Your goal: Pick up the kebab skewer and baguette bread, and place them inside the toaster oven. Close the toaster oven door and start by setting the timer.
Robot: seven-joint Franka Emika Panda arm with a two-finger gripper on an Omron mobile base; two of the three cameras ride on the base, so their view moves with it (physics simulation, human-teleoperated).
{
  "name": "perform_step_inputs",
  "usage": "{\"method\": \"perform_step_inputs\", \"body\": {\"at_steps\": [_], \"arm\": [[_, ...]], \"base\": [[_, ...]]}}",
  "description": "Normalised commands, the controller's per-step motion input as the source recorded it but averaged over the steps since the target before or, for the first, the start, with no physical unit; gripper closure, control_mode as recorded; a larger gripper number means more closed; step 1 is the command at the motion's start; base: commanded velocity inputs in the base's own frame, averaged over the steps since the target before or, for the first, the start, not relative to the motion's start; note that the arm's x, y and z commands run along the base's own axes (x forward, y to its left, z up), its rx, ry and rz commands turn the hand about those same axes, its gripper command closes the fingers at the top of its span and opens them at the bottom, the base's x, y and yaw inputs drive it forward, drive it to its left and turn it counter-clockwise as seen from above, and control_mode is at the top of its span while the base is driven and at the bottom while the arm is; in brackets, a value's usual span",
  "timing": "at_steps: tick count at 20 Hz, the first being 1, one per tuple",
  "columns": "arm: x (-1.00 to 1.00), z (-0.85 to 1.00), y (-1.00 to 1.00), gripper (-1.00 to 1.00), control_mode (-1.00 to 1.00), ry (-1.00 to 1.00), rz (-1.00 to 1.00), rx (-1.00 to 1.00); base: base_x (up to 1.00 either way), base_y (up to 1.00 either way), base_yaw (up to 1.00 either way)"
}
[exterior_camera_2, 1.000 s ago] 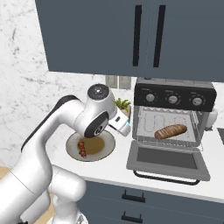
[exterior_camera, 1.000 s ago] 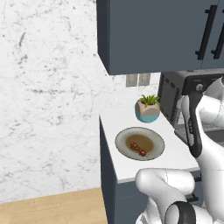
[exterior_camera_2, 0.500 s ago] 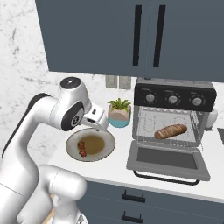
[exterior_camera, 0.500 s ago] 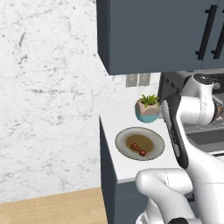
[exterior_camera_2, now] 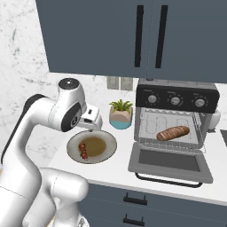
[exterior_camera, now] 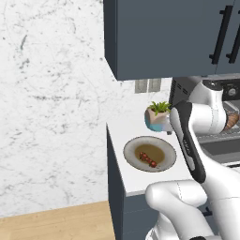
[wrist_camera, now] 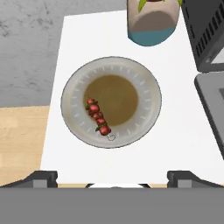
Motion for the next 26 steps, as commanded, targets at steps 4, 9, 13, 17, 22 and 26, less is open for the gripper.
{"method": "perform_step_inputs", "body": {"at_steps": [4, 9, 13, 17, 22, 26], "arm": [[0.0, -0.22, 0.55, -1.0, -1.0, 0.0, 0.04, -0.01], [0.13, -0.19, 0.05, -1.0, -1.0, 0.0, 0.0, 0.0], [0.19, -0.41, 0.0, -1.0, -1.0, 0.0, 0.0, -0.02], [0.11, -0.47, 0.0, -1.0, -1.0, 0.01, 0.0, -0.01], [0.05, -0.41, 0.01, -1.0, -1.0, 0.03, 0.0, 0.0], [0.0, -0.43, 0.04, -1.0, -1.0, 0.01, 0.0, 0.0]], "base": [[0.0, 0.0, 0.0], [0.0, 0.0, 0.0], [0.0, 0.0, 0.0], [0.0, 0.0, 0.0], [0.0, 0.0, 0.0], [0.0, 0.0, 0.0]]}}
